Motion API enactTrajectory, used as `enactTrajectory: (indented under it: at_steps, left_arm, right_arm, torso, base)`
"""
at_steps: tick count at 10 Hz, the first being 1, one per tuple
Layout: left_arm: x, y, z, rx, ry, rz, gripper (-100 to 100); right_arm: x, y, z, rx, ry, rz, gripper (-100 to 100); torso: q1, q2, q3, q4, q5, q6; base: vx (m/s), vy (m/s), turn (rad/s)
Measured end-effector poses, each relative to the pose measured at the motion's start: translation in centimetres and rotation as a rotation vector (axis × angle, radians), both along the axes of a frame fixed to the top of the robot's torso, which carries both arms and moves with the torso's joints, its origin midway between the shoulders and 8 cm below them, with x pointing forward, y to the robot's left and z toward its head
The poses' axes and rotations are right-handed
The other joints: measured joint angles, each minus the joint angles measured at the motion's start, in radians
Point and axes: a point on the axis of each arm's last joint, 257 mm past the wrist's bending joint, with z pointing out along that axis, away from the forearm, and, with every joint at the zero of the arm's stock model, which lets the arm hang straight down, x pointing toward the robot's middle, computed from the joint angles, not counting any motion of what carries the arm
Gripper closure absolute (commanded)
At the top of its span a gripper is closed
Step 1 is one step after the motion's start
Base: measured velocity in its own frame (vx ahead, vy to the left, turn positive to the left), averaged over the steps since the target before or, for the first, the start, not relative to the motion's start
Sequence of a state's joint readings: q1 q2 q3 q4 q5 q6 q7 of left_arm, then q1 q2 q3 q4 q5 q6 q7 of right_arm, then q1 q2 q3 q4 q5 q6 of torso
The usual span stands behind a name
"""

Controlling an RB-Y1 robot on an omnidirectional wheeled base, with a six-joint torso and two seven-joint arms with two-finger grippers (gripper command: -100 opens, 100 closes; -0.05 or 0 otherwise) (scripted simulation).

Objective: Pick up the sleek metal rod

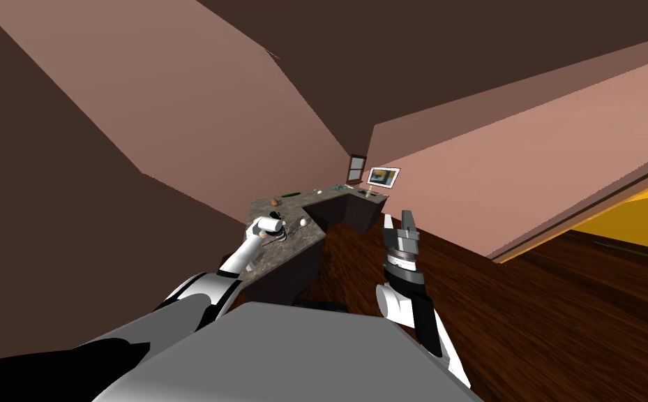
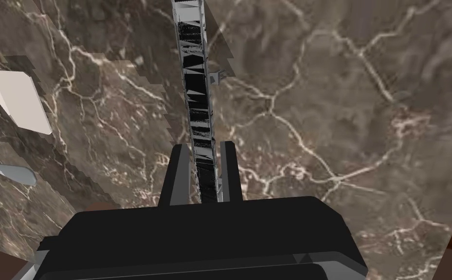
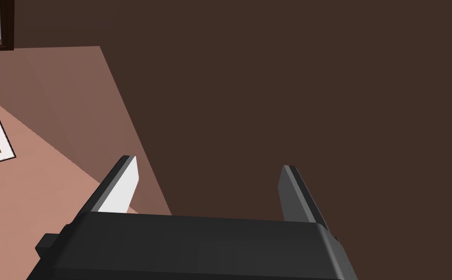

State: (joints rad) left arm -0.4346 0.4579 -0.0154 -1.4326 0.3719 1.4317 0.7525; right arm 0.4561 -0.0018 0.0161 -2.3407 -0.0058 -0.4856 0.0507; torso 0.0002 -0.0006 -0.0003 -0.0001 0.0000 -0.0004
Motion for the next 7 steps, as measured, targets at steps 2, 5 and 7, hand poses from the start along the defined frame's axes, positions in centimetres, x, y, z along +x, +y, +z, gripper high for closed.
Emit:
enactTrajectory:
  at_steps: [2,5,7]
  left_arm:
    - [0.0,0.0,0.0,0.0,0.0,0.0,0]
    - [0.0,-0.1,1.1,0.001,-0.004,-0.002,100]
    - [0.0,-0.2,1.7,0.001,-0.002,-0.001,0]
  right_arm:
    - [0.0,0.0,0.0,0.0,0.0,0.0,0]
    - [0.0,0.0,0.0,0.0,0.0,0.0,0]
    - [0.0,0.0,0.0,0.0,0.0,0.0,0]
  torso:
    - [0.0,0.0,0.0,0.0,0.0,0.0]
    - [0.0,0.003,0.002,0.001,0.0,0.0]
    - [0.0,0.002,0.001,0.0,0.0,-0.001]
  base:
    - [0.0,0.0,0.0]
    - [-0.034,0.009,0.0]
    - [-0.007,0.002,-0.001]
